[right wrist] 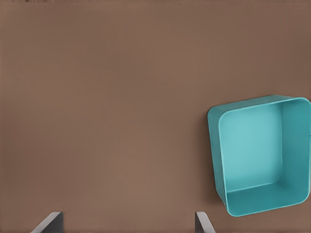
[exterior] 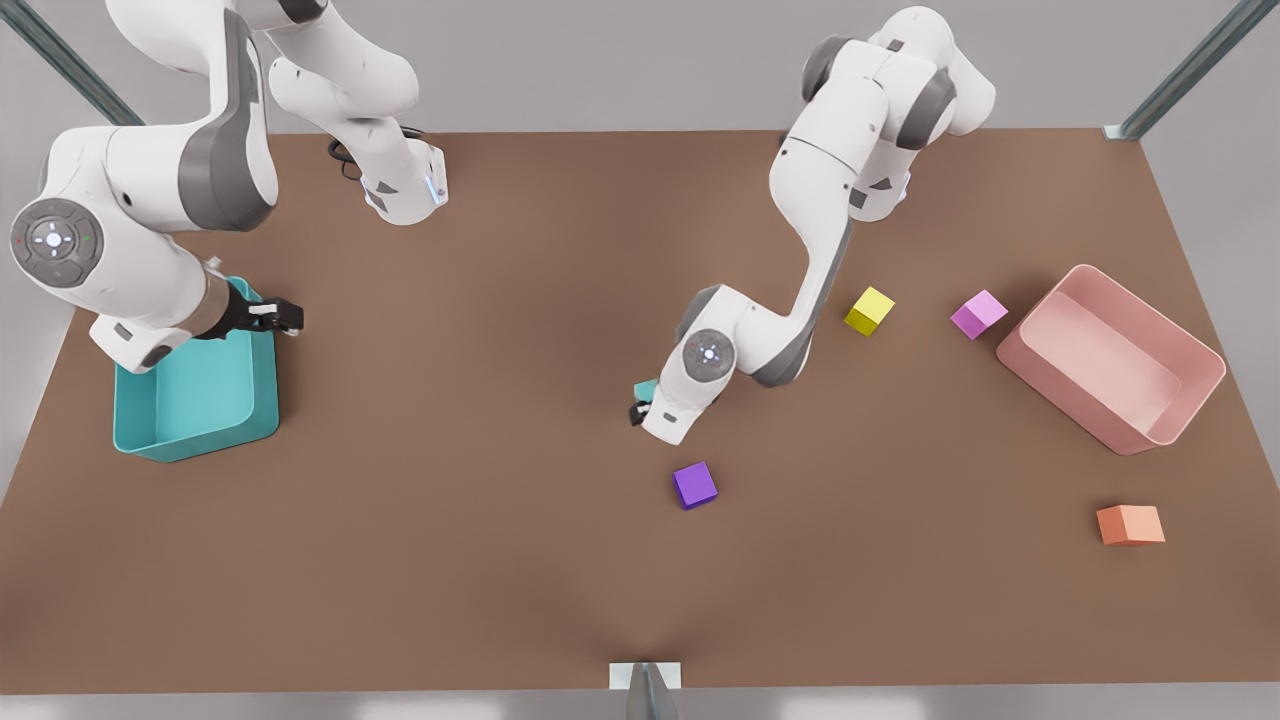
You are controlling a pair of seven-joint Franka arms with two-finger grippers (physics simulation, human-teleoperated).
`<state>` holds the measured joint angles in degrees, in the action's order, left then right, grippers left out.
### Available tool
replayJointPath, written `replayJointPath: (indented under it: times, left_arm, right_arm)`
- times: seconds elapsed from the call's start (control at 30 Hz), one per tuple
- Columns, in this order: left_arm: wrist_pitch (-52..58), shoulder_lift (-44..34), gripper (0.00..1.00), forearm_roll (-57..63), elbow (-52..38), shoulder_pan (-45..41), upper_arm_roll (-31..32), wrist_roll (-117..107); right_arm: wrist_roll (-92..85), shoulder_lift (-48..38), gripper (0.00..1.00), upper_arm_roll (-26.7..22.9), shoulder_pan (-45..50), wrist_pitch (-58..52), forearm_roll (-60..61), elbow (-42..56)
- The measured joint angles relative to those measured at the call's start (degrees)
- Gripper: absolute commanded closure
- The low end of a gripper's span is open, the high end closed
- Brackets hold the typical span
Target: Stack the two blue cubes on top of each other
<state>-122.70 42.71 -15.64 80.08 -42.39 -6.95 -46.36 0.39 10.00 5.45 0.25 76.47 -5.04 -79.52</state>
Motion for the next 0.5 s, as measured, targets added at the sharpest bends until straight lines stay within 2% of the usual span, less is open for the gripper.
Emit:
replayJointPath:
  times: [0.13, 0.23, 0.3, 0.4, 0.5]
  left_arm:
    - [3.02, -1.31, 0.00, 0.19, -2.18, 4.29, -0.04, 0.38]
    - [10.96, -5.73, 0.00, 1.35, -6.44, 10.44, -0.04, 0.91]
    - [18.13, -11.56, 0.00, 2.60, -8.23, 15.79, -0.18, 2.48]
    - [29.73, -19.66, 0.00, 6.65, -8.38, 17.81, 0.32, 6.13]
    - [36.99, -28.71, 0.00, 11.56, -2.35, 24.79, 5.71, 12.33]
  right_arm:
    - [-0.12, 0.00, 0.00, -0.01, 0.00, 0.46, -0.07, 0.61]
    - [-0.20, 0.00, 0.00, -0.01, 0.01, 0.74, -0.05, 0.69]
    - [-0.25, 0.00, 0.00, -0.01, 0.01, 0.87, 0.00, 0.67]
    - [-0.32, 0.00, 0.00, -0.01, 0.01, 0.99, 0.09, 0.66]
    - [-0.37, 0.00, 0.00, -0.05, 0.03, 1.08, 0.08, 0.65]
